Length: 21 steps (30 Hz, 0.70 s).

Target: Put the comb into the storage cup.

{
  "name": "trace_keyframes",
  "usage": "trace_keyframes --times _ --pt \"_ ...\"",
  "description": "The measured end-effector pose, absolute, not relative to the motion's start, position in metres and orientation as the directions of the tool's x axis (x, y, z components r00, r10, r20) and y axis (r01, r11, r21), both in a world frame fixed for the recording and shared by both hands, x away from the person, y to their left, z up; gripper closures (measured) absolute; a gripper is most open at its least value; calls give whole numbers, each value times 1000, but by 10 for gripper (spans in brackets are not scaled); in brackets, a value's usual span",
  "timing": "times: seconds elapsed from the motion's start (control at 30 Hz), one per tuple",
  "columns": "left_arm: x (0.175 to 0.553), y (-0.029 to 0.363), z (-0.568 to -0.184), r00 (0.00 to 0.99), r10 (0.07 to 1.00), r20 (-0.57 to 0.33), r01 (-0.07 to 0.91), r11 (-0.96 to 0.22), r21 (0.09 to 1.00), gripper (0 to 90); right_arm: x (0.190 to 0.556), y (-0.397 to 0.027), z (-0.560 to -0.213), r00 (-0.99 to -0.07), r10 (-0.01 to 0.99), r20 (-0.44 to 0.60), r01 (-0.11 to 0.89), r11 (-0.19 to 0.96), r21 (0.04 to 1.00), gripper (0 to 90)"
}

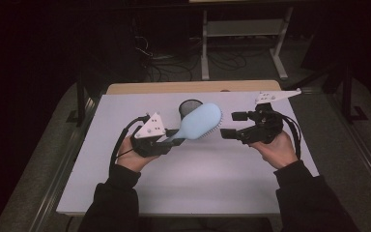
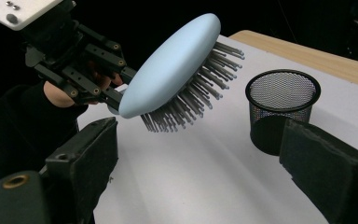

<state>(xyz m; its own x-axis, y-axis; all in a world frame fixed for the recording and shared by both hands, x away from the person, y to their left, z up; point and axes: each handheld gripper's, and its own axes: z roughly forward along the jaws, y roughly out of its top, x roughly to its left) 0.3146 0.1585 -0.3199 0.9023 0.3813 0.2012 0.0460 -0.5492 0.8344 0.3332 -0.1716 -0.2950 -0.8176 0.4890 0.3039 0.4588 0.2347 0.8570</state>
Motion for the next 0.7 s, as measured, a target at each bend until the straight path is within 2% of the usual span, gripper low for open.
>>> trace_keyframes --times 0.37,0.7 --pt "314 155 -320 896 385 220 29 -547 837 703 344 -163 -292 -793 485 370 520 222 825 135" --pt "314 149 -322 896 379 229 20 -551 834 703 350 -157 -292 -770 506 389 550 217 806 138"
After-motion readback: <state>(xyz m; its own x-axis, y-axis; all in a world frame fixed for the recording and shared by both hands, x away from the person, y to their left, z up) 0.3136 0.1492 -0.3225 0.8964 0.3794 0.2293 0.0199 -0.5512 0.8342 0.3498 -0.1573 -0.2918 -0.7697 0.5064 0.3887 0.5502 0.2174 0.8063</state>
